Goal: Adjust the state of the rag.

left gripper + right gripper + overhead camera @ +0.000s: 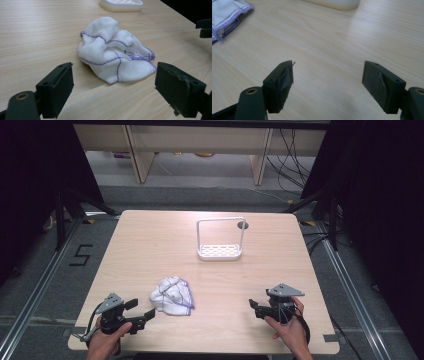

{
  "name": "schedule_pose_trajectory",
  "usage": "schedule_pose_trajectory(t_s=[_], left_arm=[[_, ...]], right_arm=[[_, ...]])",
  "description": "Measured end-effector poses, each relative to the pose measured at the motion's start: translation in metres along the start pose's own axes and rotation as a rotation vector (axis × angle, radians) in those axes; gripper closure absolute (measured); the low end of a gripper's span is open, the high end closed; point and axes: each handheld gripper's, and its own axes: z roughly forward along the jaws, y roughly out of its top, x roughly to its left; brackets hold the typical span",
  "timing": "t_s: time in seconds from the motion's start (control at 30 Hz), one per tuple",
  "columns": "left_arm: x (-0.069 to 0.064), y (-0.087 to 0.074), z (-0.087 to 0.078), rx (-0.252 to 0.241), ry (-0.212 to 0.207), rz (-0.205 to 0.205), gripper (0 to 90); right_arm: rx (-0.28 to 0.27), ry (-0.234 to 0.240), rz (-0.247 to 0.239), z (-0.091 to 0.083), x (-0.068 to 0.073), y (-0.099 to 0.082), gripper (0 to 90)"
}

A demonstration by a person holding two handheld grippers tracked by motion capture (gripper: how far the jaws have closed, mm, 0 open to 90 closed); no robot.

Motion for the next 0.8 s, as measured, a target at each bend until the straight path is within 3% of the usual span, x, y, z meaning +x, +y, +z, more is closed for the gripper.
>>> schedule_pose_trajectory(t_s=[0.13, 0.17, 0.2, 0.33, 0.37, 0.4, 0.47, 0.6, 0.7, 0.8], left_arm=[[0.000, 0.000, 0.001, 0.001, -0.007, 0.002, 14.6], [0.000, 0.000, 0.002, 0.001, -0.004, 0.003, 14.6], [0.000, 0.000, 0.002, 0.001, -0.004, 0.003, 14.6], [0.002, 0.001, 0.003, -0.003, 0.002, 0.006, 14.8], [0.001, 0.002, 0.003, -0.003, 0.009, 0.011, 14.8], [0.001, 0.002, 0.004, -0.007, 0.000, 0.010, 15.1], [0.001, 0.003, 0.004, -0.003, 0.008, 0.017, 15.6], [0.001, 0.004, 0.004, -0.006, -0.006, 0.024, 14.6], [-0.001, 0.005, 0.004, 0.004, -0.018, 0.048, 14.7], [-0.002, 0.005, 0.003, 0.001, -0.031, 0.046, 14.7]], right_arm=[[-0.007, -0.009, -0.019, -0.001, 0.000, 0.001, 26.9], [0.004, 0.018, 0.028, -0.001, 0.005, 0.001, 27.3], [-0.005, 0.009, -0.003, -0.001, 0.003, 0.001, 27.3], [-0.002, 0.012, -0.013, 0.000, 0.005, 0.002, 28.1], [0.003, 0.039, -0.015, 0.001, 0.005, 0.003, 28.3], [-0.007, 0.022, -0.016, 0.001, 0.007, 0.004, 28.3], [-0.004, 0.032, -0.018, -0.001, 0.012, 0.007, 28.3], [-0.017, 0.066, -0.058, 0.002, 0.024, 0.015, 33.2], [-0.023, 0.116, -0.147, 0.011, 0.042, 0.026, 35.8], [-0.004, 0.179, -0.201, 0.023, 0.065, 0.036, 41.0]])
